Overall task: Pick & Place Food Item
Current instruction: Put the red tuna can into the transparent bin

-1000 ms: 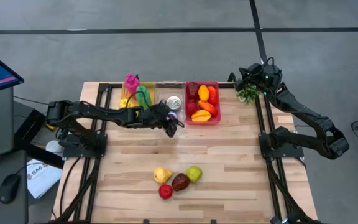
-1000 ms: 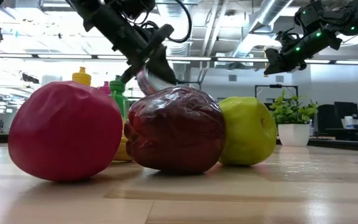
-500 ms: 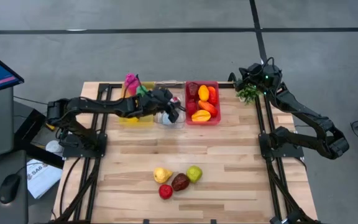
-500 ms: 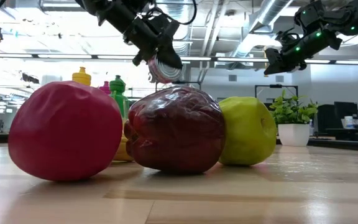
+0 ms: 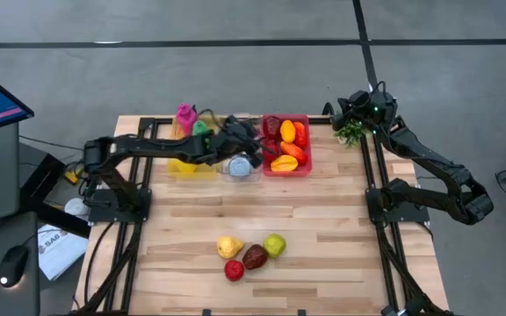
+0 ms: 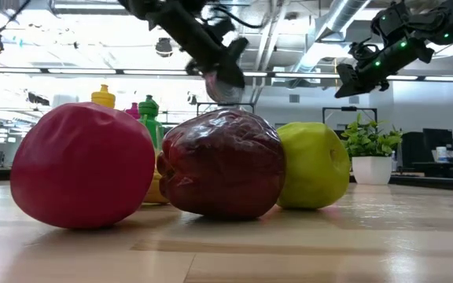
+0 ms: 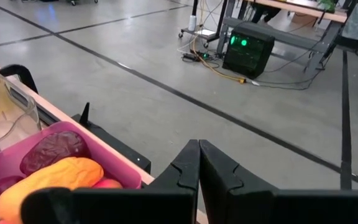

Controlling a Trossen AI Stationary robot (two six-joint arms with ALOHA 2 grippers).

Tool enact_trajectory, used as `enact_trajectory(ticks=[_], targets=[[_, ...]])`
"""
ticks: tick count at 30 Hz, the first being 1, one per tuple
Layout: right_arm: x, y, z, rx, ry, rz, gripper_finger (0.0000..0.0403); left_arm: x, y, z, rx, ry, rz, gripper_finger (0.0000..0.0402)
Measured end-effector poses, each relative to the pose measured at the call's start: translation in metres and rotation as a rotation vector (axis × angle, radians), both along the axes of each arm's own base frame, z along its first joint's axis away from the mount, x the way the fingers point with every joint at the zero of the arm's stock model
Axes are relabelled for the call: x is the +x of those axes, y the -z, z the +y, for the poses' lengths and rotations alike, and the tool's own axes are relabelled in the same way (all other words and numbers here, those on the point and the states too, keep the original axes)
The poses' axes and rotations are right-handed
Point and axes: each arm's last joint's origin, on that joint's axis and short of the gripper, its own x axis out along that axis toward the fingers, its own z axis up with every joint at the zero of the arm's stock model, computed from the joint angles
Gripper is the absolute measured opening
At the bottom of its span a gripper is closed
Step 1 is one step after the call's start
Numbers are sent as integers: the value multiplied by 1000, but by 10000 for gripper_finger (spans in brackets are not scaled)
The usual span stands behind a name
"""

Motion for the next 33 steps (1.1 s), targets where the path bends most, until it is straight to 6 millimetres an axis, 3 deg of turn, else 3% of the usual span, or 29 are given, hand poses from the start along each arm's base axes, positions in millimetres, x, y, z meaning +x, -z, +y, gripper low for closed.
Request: enact_trajectory(ticks=[5,10,28,33], targets=[[0,0,0,-2,-2,8,3,29,15,2,106,22,138,116],[0,0,0,-1,-2,9,3,37,25,7,210,-10,287,110],[0,1,0,4,-2,12,3,25,37,13,234,-59,486,112],[0,1,0,3,-2,12,3,17,51,17,222,-63,539,122]])
